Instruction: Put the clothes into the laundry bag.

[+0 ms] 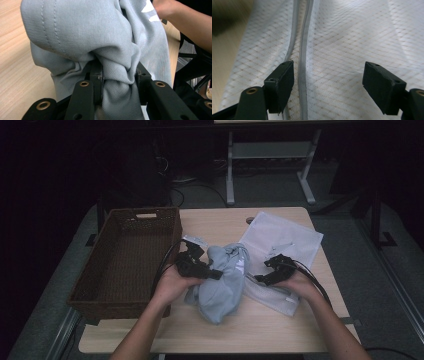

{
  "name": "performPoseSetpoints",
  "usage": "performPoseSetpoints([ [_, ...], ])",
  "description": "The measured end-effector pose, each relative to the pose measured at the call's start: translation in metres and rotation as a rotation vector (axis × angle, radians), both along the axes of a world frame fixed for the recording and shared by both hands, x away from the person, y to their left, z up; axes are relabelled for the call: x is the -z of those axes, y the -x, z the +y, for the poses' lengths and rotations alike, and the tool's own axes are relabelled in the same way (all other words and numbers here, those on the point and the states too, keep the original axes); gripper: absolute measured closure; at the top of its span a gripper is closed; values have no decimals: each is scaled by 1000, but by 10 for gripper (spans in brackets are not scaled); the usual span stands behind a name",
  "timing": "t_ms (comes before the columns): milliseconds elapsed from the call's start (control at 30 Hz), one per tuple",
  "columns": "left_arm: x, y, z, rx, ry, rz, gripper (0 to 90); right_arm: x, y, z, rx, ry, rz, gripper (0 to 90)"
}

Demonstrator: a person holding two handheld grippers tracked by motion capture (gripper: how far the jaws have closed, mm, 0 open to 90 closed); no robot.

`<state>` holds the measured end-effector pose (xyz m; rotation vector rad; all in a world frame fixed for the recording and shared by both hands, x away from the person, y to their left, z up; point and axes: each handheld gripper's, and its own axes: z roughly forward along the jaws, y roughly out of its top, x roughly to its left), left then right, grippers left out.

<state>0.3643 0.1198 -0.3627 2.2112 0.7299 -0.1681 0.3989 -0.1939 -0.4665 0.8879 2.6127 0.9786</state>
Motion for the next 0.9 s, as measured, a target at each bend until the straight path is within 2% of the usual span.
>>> performPoseSetpoints([
  [100,0,0,0,2,-2,1,676,3,0,3,0,20,-2,248],
  [200,1,0,-1,3,-1,1,676,3,0,2,1,16,-7,279],
  [400,2,-1,-1,5,-5,4,676,3,-2,-3,23,-16,2,471],
  [500,2,-1,0,3,-6,3,676,3,-4,-7,38,-41,12,540],
  [700,1,-1,0,3,-4,3,676,2,-4,-9,51,-43,15,694],
  [900,2,0,1,0,-7,4,676,1,-3,-7,41,-31,-4,829],
])
